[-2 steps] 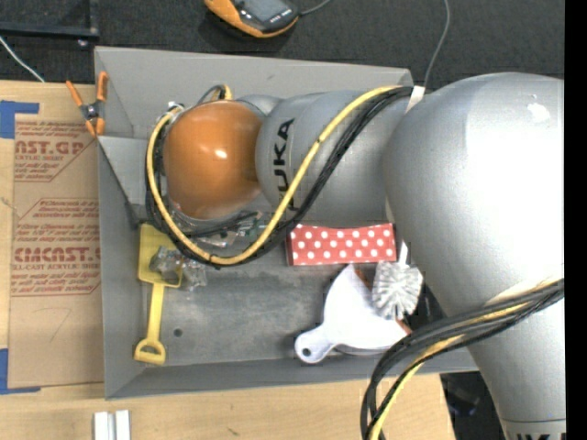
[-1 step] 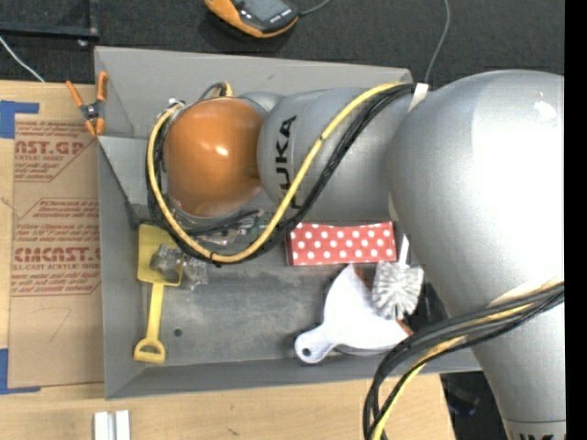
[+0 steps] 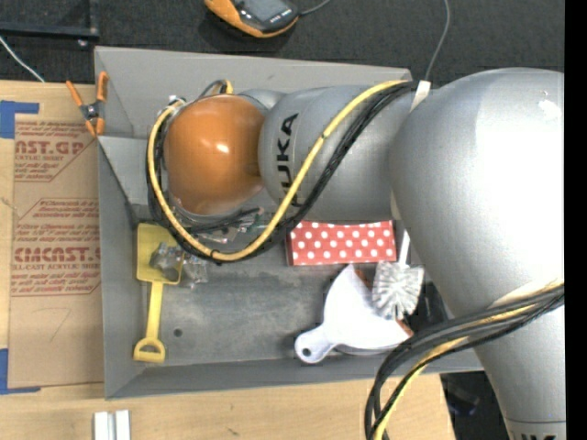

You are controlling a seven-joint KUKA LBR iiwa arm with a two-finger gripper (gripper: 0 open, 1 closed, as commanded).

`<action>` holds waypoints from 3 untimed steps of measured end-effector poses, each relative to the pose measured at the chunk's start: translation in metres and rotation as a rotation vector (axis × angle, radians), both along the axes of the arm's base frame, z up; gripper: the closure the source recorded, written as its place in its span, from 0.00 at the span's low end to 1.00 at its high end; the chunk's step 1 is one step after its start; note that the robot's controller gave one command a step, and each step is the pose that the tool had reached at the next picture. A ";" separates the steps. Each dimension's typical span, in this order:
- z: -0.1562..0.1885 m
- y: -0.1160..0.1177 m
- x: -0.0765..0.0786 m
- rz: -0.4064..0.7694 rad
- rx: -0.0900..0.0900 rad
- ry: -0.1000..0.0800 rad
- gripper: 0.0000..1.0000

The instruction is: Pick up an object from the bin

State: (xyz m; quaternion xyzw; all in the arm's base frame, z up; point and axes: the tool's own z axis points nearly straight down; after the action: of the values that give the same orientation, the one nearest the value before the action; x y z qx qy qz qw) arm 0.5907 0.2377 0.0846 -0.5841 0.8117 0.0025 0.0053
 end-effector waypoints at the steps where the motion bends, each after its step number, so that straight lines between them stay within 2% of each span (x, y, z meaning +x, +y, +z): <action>1: 0.005 0.000 -0.001 -0.001 0.000 0.002 1.00; 3: 0.022 0.000 -0.001 0.000 0.000 0.004 1.00</action>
Offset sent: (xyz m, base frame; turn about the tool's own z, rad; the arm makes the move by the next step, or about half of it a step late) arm 0.0002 0.0000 0.0006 0.0000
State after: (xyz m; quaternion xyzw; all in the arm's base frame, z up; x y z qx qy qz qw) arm 0.5893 0.2380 0.1063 -0.5839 0.8118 0.0036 0.0035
